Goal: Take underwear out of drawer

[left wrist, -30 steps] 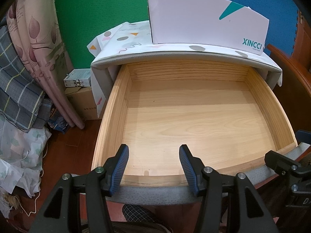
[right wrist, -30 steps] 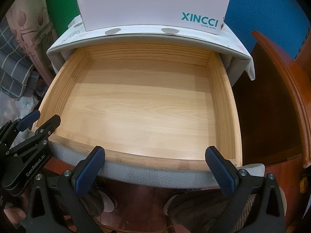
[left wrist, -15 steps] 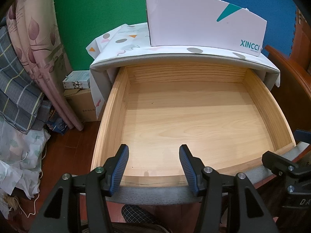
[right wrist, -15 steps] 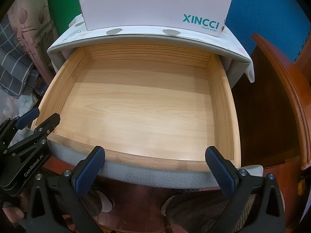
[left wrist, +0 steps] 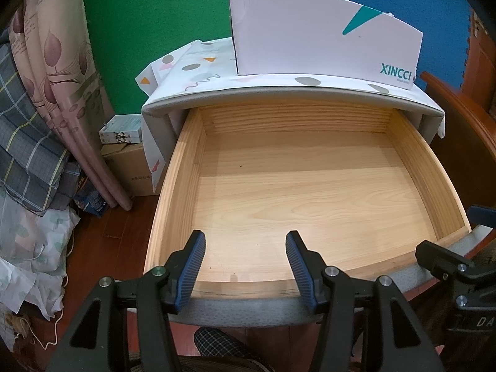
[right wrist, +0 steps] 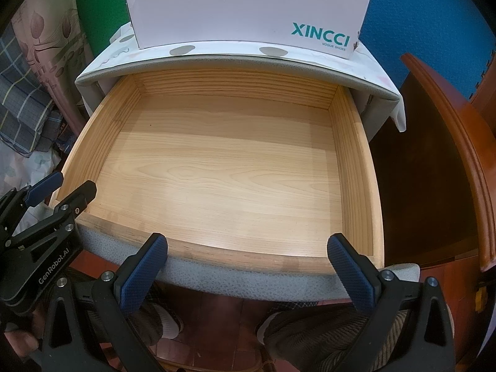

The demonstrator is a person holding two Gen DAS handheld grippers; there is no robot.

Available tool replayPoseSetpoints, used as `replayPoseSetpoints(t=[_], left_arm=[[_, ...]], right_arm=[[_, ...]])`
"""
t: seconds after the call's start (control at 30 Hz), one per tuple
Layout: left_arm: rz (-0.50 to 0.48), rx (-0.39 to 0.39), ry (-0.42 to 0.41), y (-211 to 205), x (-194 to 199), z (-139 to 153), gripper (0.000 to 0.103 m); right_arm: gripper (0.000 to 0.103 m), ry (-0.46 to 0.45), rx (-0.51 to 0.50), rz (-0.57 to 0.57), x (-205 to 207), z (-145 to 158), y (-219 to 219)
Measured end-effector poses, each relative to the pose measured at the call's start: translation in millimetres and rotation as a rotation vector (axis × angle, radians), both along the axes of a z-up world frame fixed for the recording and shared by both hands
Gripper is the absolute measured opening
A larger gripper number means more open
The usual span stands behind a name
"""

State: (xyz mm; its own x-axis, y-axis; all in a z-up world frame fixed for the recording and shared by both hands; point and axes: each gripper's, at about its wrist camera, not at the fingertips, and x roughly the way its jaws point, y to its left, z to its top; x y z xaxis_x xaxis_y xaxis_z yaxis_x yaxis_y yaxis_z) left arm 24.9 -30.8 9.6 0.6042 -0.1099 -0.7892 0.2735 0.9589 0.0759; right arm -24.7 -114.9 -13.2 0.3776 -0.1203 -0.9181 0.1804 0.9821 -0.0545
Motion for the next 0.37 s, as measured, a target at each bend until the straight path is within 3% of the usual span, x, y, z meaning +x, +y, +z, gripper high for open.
replayPoseSetpoints(t=[0.37], left_arm=[[-0.001,-0.009,-0.016,0.6,-1.5,3.0,0.055]], right_arm=[[0.102,0.0,-0.002,0.002,-0.1,-0.1,0.5]])
